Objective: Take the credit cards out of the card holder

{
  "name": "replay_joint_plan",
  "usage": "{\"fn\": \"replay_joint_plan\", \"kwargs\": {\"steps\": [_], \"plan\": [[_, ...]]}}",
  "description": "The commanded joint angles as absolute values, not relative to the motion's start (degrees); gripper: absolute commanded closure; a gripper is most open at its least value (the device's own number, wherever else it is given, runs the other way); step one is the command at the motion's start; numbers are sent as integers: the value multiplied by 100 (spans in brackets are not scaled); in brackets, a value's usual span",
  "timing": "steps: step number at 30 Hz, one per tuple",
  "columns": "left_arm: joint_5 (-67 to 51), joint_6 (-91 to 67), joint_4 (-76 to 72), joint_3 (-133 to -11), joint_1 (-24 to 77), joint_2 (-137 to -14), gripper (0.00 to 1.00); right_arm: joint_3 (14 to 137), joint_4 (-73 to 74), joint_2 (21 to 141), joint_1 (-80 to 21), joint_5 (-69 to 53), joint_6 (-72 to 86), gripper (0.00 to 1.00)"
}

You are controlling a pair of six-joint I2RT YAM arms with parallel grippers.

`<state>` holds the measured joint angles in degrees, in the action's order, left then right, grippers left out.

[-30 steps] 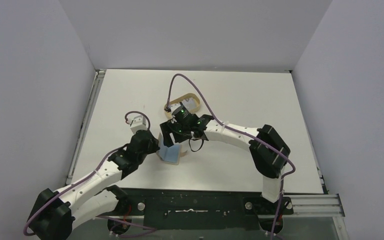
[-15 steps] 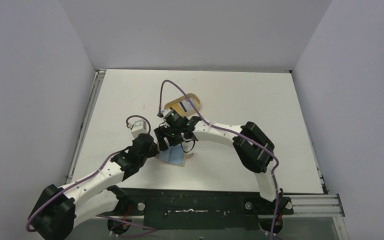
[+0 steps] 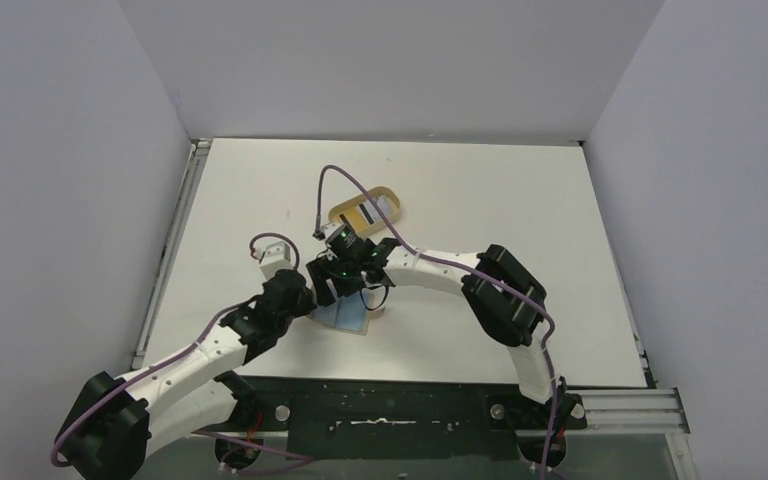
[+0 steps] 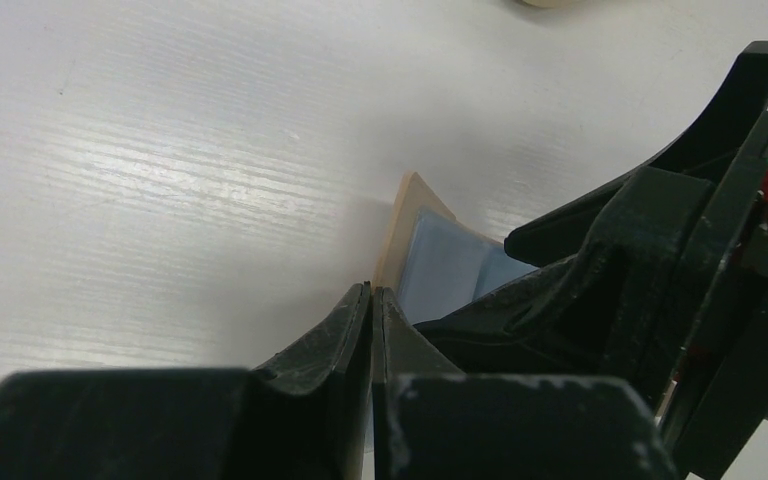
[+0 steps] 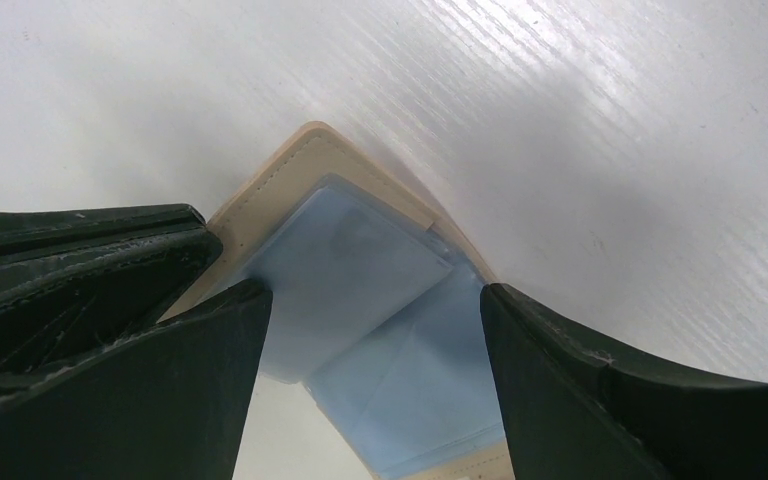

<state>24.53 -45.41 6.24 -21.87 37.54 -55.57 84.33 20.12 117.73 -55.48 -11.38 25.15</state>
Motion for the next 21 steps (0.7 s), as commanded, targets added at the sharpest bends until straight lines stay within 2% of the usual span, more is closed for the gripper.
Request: {"fn": "replay_joint_plan", "kwargs": {"steps": [1, 21], "plan": [[2527, -4618, 321, -2190, 3754, -5386, 100, 8313, 1459, 11465, -5590, -932, 2595, 21], [2430, -4719, 354, -2180, 3684, -5375, 100, 7315, -303, 10943, -5737, -1071, 2889, 21]]}}
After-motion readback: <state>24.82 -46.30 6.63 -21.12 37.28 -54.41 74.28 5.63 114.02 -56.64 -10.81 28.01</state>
